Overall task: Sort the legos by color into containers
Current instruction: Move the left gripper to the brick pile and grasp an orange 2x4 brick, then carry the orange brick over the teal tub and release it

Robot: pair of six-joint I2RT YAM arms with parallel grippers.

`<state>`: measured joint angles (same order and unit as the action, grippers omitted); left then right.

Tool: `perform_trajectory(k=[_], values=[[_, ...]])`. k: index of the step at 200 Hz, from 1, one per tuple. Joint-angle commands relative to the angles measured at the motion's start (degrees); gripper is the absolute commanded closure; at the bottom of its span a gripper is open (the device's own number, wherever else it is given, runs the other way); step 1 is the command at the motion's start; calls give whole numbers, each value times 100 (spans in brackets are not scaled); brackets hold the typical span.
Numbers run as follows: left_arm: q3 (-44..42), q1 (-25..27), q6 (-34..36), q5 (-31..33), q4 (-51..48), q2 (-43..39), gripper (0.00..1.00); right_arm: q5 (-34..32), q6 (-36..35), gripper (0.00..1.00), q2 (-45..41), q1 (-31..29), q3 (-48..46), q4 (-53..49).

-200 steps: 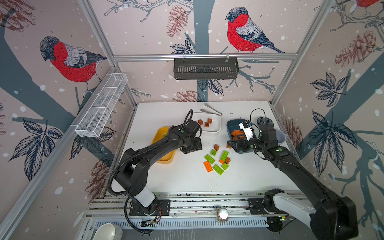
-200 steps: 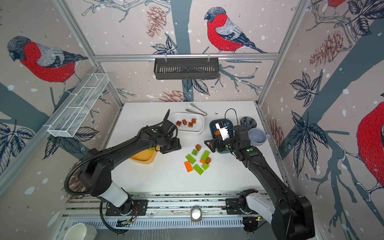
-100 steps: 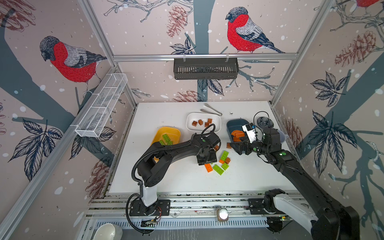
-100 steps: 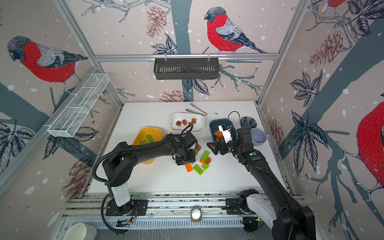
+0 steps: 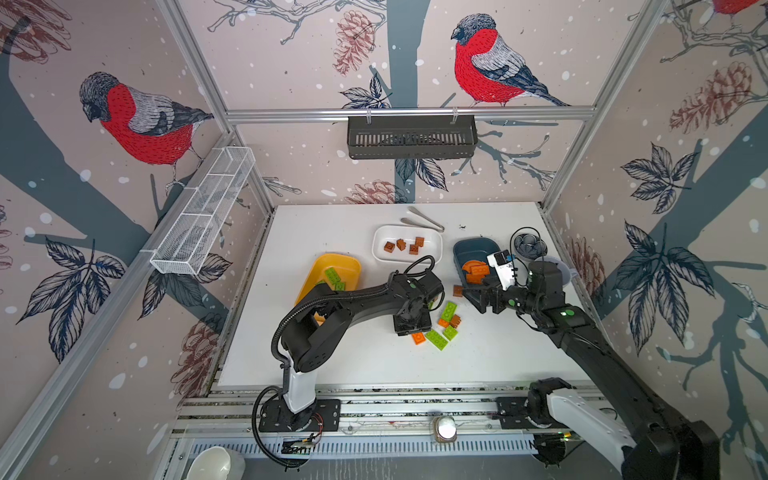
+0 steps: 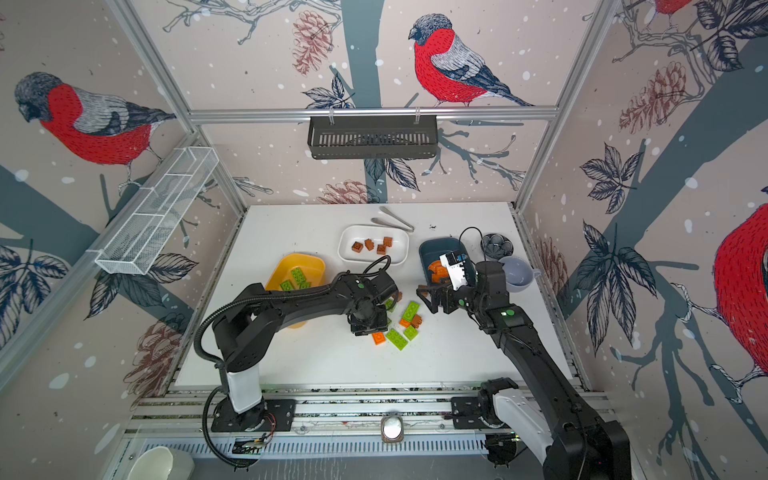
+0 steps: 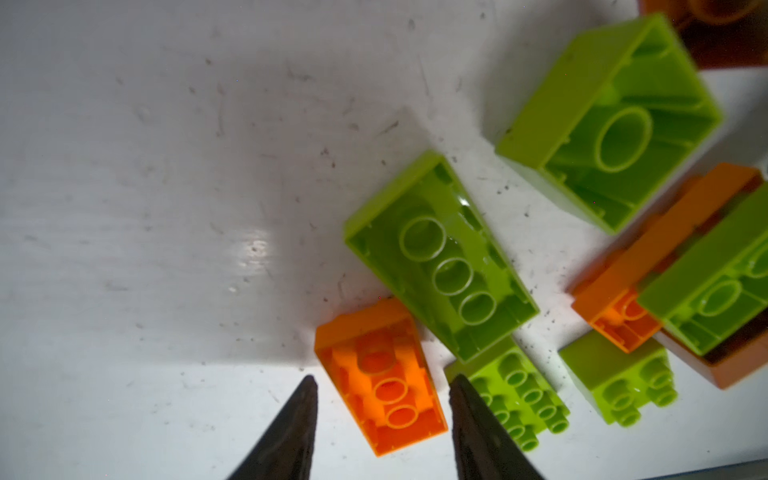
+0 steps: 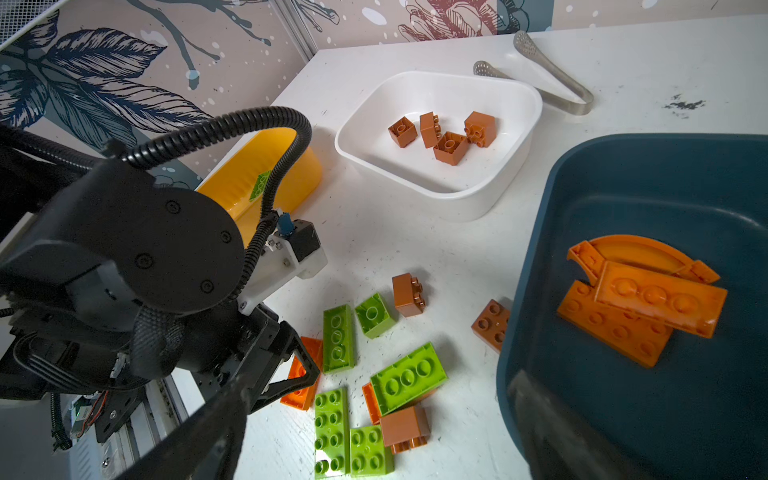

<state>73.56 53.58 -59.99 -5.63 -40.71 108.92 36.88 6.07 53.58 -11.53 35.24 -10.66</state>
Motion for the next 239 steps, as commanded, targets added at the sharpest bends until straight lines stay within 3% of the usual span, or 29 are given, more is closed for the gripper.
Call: perform_trajectory(k=[1,42,102,149,193,239], values=[[50,18,20,88,-46,93,48,66,13,1,10,1,44,89],[-10,23,82,215,-215,132,51,74,26,0,12,-1,35,100],[42,16,364,592,-581,159,65,82,31,0,37,2,35,126],[651,-173,842,829,-1048,-100,72,70,26,1,33,36,44,119],[2158,-346,1520,770,-1153,112,72,-160,48,1,3,181,144,86],[4418,-514,2285,376,-528,1373,71,-400,88,1,-128,334,255,63]])
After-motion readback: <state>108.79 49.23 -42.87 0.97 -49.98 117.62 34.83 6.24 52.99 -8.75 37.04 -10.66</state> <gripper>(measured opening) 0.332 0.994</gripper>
